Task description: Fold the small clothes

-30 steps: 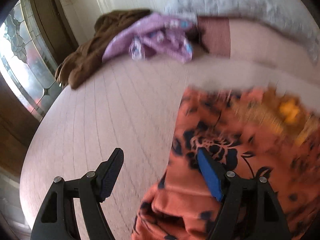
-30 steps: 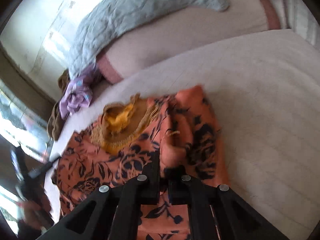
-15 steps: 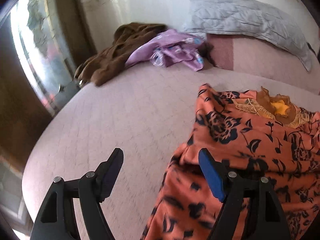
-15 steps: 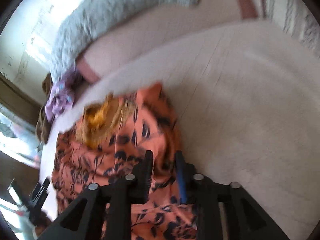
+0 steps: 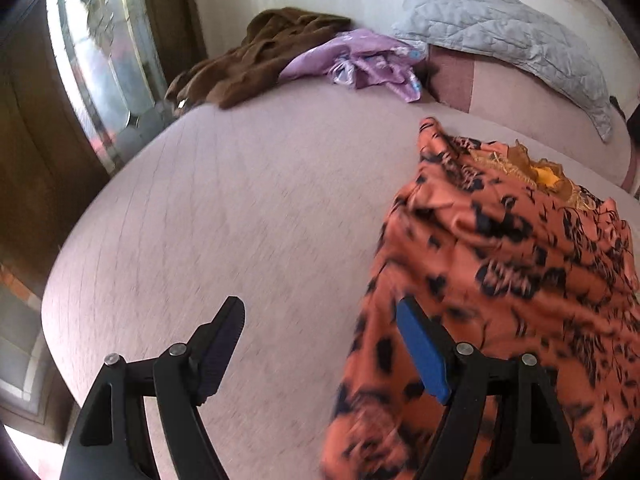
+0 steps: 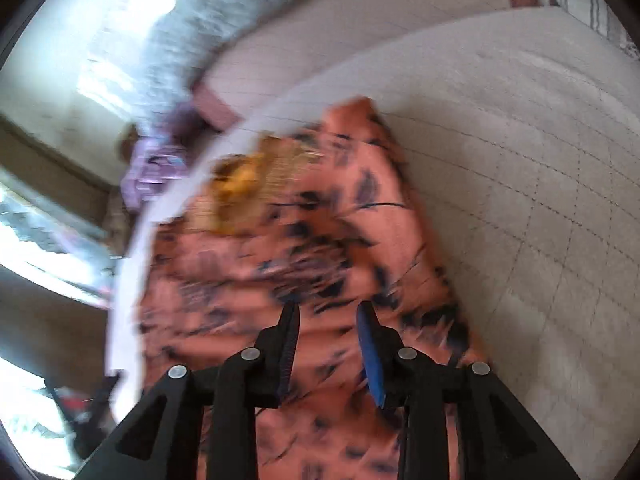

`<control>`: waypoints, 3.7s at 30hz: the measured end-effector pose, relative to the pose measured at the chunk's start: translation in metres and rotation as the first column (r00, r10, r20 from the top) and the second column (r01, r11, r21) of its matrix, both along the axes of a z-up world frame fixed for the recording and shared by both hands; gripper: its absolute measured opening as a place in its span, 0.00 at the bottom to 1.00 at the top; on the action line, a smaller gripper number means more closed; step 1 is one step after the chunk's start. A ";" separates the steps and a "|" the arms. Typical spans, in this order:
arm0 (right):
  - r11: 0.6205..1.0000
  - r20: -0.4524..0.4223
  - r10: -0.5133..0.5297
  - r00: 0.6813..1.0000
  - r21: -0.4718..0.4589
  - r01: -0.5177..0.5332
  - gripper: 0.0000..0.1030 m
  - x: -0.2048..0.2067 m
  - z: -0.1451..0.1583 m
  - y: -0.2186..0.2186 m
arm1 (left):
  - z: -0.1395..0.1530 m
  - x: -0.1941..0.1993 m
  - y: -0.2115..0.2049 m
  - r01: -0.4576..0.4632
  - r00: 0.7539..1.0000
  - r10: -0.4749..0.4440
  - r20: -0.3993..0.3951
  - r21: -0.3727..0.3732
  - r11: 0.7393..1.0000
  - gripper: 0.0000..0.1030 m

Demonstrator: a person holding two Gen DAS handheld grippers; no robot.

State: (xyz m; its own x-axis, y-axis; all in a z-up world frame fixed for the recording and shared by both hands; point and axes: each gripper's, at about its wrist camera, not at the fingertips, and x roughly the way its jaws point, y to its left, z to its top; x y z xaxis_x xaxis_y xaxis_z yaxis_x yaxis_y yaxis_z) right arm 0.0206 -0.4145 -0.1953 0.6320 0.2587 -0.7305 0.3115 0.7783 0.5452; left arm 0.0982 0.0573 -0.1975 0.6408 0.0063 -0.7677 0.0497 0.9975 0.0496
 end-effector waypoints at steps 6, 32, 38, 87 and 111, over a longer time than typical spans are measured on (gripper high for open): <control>1.000 0.061 -0.003 0.998 0.010 0.002 0.82 -0.095 0.027 0.017 | -0.013 -0.029 0.042 0.002 0.991 -0.026 -0.134 -0.176 0.984 0.78; 0.986 -0.089 0.130 0.988 0.120 -0.119 0.16 -0.189 -0.013 0.092 | -0.031 -0.067 0.025 0.118 0.928 -0.199 -0.317 -0.256 0.960 0.61; 0.983 -0.124 0.149 0.981 0.126 -0.133 0.15 -0.185 -0.024 0.092 | -0.034 -0.077 -0.004 0.193 0.927 -0.244 -0.286 -0.193 0.962 0.08; 0.720 -0.094 0.066 0.993 -0.684 -0.112 0.75 0.123 0.012 0.069 | 0.022 0.186 -0.055 0.028 0.998 -0.046 -0.043 -0.338 0.941 0.78; 0.852 0.102 -0.522 0.847 0.039 0.521 0.16 -0.001 0.017 -0.163 | 0.058 0.212 -0.122 0.038 0.999 -0.038 0.008 0.062 0.997 0.08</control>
State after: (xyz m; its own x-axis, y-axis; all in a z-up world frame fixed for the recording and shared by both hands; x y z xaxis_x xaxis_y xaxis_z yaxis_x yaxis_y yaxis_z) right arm 0.0200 -0.5779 -0.1786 0.7481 -0.1244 -0.6518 0.6111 0.5117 0.6039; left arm 0.3099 -0.0651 -0.1393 0.6489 0.0292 -0.7603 0.0869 0.9899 0.1121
